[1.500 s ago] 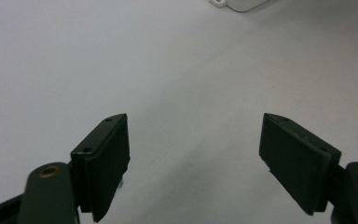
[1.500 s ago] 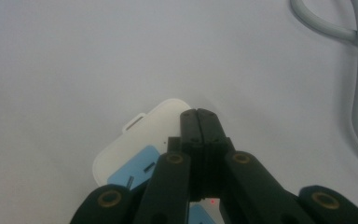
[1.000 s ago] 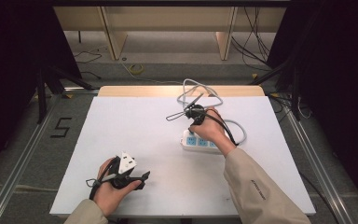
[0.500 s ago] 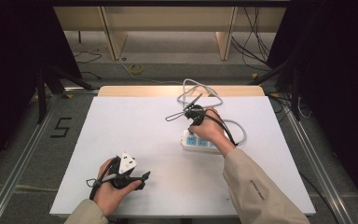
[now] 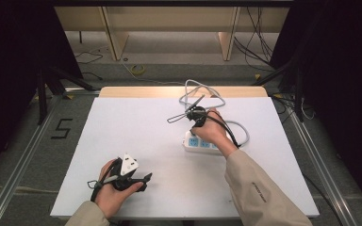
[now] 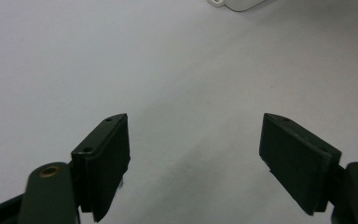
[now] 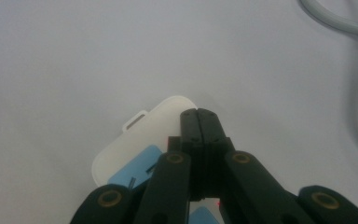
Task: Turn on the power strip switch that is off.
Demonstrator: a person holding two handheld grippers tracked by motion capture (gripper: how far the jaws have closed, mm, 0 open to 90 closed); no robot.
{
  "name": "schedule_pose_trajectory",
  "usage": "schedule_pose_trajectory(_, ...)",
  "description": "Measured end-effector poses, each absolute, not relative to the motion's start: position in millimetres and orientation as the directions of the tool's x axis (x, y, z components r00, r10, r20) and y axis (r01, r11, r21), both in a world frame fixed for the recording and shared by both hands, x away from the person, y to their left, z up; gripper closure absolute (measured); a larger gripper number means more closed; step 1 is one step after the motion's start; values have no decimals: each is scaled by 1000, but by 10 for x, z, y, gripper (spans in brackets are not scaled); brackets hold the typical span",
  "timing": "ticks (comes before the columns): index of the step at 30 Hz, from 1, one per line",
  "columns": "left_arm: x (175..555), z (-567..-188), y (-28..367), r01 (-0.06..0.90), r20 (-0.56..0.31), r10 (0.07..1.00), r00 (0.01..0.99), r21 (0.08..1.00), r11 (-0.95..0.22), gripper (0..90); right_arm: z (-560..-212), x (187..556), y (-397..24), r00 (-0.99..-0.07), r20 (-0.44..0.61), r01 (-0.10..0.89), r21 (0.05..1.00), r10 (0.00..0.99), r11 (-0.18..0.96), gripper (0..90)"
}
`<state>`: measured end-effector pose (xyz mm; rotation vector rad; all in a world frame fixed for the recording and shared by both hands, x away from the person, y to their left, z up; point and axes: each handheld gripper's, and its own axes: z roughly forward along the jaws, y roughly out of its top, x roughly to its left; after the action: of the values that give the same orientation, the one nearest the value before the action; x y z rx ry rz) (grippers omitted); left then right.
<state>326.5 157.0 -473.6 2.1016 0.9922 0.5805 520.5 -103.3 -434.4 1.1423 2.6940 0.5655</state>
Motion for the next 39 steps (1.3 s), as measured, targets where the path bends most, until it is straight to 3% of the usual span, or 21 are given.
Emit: schedule_pose_trajectory(39, 3263, -4729, 1550, 460, 95, 792, 603, 769, -443, 252, -4374, 5156, -1040, -688, -23, 649, 427, 725, 630, 900)
